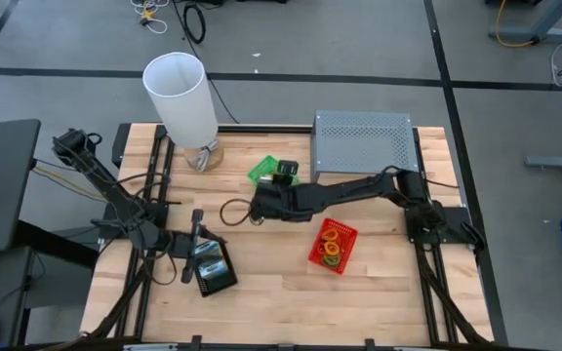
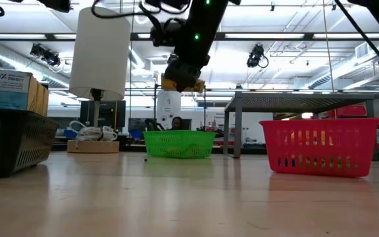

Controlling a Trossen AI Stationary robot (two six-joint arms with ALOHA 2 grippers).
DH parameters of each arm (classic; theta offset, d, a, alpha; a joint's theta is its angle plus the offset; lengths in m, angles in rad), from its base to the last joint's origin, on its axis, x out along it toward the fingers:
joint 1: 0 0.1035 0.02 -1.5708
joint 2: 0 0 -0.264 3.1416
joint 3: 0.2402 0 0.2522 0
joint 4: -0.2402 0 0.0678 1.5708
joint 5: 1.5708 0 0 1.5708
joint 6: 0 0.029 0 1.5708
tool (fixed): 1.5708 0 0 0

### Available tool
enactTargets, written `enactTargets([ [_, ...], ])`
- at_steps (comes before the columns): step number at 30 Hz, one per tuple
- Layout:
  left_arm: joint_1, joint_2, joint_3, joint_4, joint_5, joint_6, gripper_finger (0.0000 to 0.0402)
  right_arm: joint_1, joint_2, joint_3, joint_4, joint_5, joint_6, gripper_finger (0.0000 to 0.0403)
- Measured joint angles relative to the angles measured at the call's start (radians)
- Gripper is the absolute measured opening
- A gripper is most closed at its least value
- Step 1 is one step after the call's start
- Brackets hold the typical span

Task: Pick & Place Office Desk Supplies
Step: Put the yellow crayon pack into the black bin

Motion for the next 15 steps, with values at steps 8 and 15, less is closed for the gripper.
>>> enactTargets([
  [8, 0.0, 0.0, 0.0, 0.032, -0.172, 0.07, 0.0181, -0.109, 0.0, 0.0, 0.046, -0.19, -0.13, 0.0064],
  [15, -0.002, 0.0, 0.0, 0.037, -0.276, 0.129, 0.0181, -0.156, 0.0, 0.0, 0.098, -0.548, -0.24, 0.0064],
])
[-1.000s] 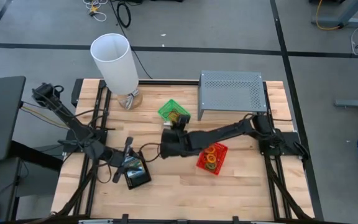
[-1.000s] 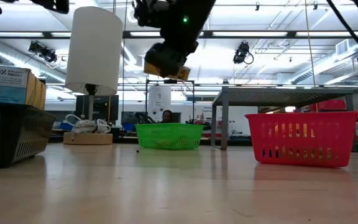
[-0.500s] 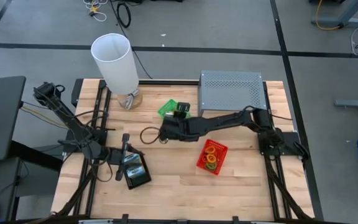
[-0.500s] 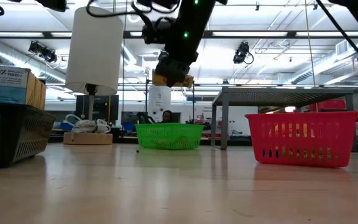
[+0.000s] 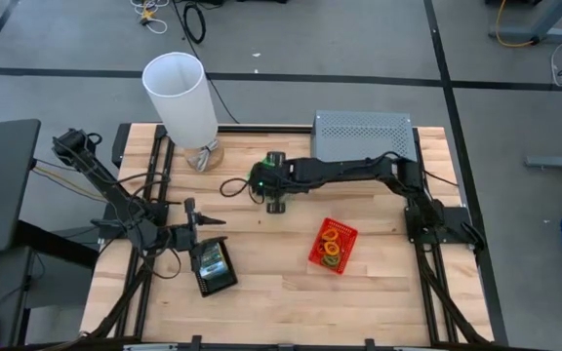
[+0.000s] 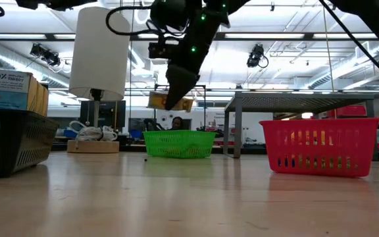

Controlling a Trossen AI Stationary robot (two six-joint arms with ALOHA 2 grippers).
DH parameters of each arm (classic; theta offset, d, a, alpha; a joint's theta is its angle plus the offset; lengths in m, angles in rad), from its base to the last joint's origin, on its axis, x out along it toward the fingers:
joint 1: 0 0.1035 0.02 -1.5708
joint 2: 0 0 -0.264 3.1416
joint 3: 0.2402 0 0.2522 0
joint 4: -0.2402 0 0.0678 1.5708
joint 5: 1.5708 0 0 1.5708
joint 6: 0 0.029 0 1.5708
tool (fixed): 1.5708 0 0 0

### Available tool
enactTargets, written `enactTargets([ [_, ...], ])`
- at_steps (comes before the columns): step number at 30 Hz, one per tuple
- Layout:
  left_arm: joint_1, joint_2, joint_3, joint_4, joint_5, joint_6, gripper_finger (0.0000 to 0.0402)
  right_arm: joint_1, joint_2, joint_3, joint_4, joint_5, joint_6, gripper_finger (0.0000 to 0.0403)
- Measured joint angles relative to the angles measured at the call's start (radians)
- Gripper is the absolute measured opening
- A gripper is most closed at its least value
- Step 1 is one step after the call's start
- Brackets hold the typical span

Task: Pick & Place Office Desk Supplies
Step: Put the yellow crayon pack into the black bin

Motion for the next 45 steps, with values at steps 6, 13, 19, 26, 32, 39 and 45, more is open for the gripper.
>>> enactTargets([
  [6, -0.003, 0.0, 0.0, -0.024, -0.006, -0.024, 0.0181, 0.054, 0.0, 0.0, -0.006, -0.161, 0.01, 0.0064],
  [13, -0.131, -0.007, 0.0, -0.046, -0.017, -0.037, 0.0181, 0.158, 0.0, 0.0, -0.006, -0.236, 0.049, 0.0064],
  [19, -0.337, -0.033, 0.0, -0.043, -0.029, -0.151, 0.0181, 0.248, 0.0, 0.0, 0.013, -0.26, 0.066, 0.0064],
  [26, -0.531, -0.031, 0.0, -0.112, 0.058, -0.399, 0.0181, 0.337, 0.001, 0.0, 0.236, -0.375, 0.053, 0.0064],
  [32, -0.596, -0.031, -0.001, -0.126, 0.069, -0.48, 0.0181, 0.366, 0.017, 0.0, 0.541, -0.508, 0.064, 0.0064],
  [39, -0.604, -0.031, -0.001, -0.127, 0.069, -0.478, 0.0181, 0.372, 0.103, 0.0, 0.753, -0.543, 0.088, 0.0064],
  [45, -0.604, -0.031, -0.001, -0.127, 0.07, -0.484, 0.0181, 0.365, 0.146, 0.0, 0.851, -0.531, 0.116, 0.0064],
])
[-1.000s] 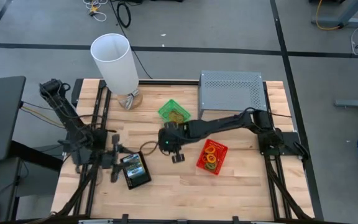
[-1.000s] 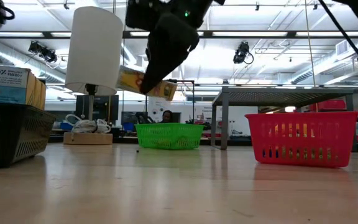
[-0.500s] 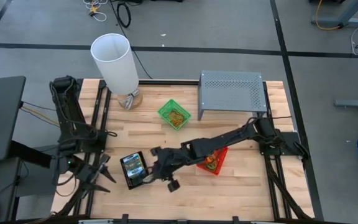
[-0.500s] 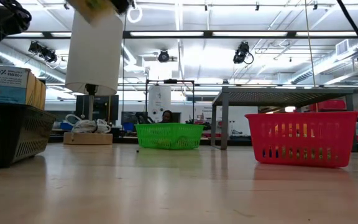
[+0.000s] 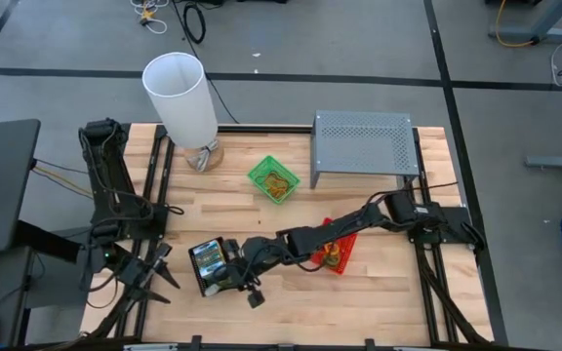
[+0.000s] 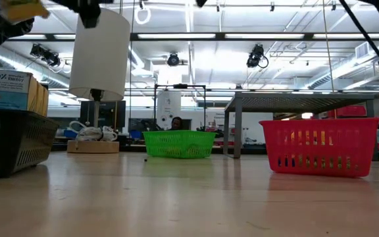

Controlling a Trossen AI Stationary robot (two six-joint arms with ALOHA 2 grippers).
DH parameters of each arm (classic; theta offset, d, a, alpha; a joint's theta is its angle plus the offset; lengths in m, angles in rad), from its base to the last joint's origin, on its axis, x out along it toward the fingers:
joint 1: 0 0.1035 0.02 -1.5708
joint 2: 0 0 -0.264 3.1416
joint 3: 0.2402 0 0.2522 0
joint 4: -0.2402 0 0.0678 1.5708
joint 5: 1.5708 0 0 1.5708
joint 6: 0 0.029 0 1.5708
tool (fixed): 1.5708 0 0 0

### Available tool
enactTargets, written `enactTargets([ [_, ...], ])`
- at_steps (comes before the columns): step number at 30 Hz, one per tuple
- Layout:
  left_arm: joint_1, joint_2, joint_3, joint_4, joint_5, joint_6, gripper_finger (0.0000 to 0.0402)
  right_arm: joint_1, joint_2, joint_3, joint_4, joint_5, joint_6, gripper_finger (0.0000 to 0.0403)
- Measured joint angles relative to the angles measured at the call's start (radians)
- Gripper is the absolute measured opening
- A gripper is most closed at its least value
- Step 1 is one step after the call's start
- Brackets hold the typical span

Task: Pick & Place Office Desk Supplies
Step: Put the yellow crayon pack into the black bin

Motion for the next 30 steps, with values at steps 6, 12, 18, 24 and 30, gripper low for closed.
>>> enactTargets([
  [6, 0.001, 0.0, 0.0, 0.0, -0.001, 0.01, 0.0181, -0.007, 0.065, 0.0, 0.104, -0.009, 0.006, 0.0064],
  [12, 0.001, 0.0, 0.0, 0.0, -0.006, 0.013, 0.0181, -0.013, 0.097, 0.0, 0.126, -0.011, -0.025, 0.0064],
  [18, 0.002, 0.0, 0.0, 0.0, -0.029, 0.02, 0.0181, -0.023, 0.122, 0.001, 0.151, -0.012, -0.031, 0.0064],
  [24, 0.001, 0.0, 0.0, 0.0, -0.03, 0.028, 0.0181, -0.028, 0.149, 0.002, 0.176, -0.011, -0.029, 0.0064],
  [30, 0.001, 0.0, 0.0, 0.0, -0.028, 0.026, 0.0181, -0.029, 0.154, 0.0, 0.154, 0.026, -0.021, 0.008],
])
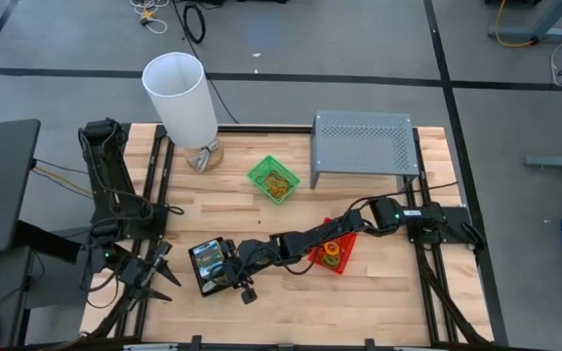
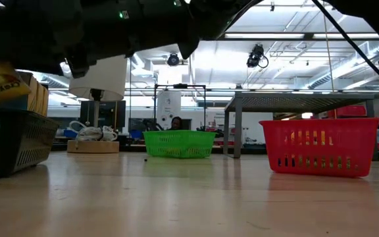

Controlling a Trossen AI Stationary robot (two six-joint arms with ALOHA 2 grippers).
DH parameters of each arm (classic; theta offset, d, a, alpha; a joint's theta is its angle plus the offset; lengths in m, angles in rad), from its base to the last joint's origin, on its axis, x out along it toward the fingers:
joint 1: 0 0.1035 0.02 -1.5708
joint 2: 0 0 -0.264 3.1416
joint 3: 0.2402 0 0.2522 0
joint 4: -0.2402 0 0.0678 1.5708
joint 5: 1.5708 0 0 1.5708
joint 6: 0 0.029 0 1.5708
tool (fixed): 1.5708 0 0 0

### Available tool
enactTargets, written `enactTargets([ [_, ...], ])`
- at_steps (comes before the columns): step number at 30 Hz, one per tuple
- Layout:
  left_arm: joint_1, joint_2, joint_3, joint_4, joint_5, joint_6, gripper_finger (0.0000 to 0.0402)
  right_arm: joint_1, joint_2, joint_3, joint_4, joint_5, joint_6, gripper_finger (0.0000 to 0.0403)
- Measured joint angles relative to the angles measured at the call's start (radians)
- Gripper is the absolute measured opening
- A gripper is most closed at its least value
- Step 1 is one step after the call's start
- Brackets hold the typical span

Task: Pick & Place Office Desk Supplies
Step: Put the yellow crayon pack into the black bin, then put the red bin on the shelf

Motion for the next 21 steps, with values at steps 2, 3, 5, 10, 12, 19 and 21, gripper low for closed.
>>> enactTargets([
  [2, 0.0, 0.0, 0.0, 0.0, 0.0, -0.001, 0.0181, 0.0, 0.0, 0.0, -0.003, 0.007, 0.0, 0.0105],
  [3, 0.0, 0.0, 0.0, 0.0, 0.0, -0.002, 0.0181, 0.0, 0.0, 0.0, -0.004, 0.008, 0.0, 0.0118],
  [5, 0.0, 0.0, 0.0, 0.0, 0.0, -0.002, 0.0181, 0.0, 0.0, 0.0, -0.001, 0.008, 0.0, 0.0138],
  [10, 0.0, 0.0, 0.0, 0.0, 0.001, -0.003, 0.0181, 0.0, -0.001, 0.0, -0.011, 0.007, -0.004, 0.0166],
  [12, 0.0, 0.0, 0.0, 0.0, 0.001, -0.003, 0.0181, 0.0, -0.001, 0.0, -0.013, 0.007, -0.013, 0.0173],
  [19, 0.0, 0.0, 0.0, 0.0, 0.001, -0.012, 0.0181, 0.015, -0.029, 0.0, -0.077, 0.043, -0.044, 0.0182],
  [21, 0.0, 0.0, 0.0, 0.0, 0.001, -0.013, 0.0181, 0.029, -0.065, 0.0, -0.159, 0.092, -0.072, 0.0182],
])
